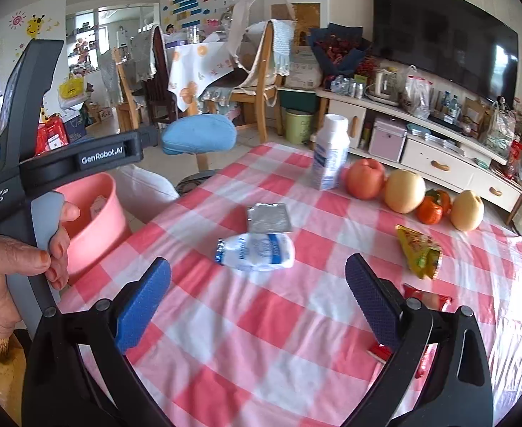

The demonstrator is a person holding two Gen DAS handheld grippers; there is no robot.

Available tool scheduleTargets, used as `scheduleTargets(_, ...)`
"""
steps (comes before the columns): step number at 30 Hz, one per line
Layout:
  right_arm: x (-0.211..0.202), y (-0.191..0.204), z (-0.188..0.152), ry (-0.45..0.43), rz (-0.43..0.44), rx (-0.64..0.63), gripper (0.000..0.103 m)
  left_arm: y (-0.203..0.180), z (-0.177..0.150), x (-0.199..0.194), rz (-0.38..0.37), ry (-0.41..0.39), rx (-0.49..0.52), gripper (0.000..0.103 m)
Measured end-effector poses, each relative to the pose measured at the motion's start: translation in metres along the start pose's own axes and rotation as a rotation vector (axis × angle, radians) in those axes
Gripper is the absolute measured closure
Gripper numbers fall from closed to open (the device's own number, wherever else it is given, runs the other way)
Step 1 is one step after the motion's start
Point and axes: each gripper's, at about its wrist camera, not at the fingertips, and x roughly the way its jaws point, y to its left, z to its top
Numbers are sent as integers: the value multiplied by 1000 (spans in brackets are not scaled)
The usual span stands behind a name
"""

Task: Collect trash
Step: 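Lower the left tool toward the silver foil tray while the right tool approaches the yellow snack packet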

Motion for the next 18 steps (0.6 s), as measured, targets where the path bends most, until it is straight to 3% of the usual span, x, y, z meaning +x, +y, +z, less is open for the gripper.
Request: scheduleTargets(18,-12,-58,-21,-41,-76,56,4,-74,-16,13,-59,17,123,7)
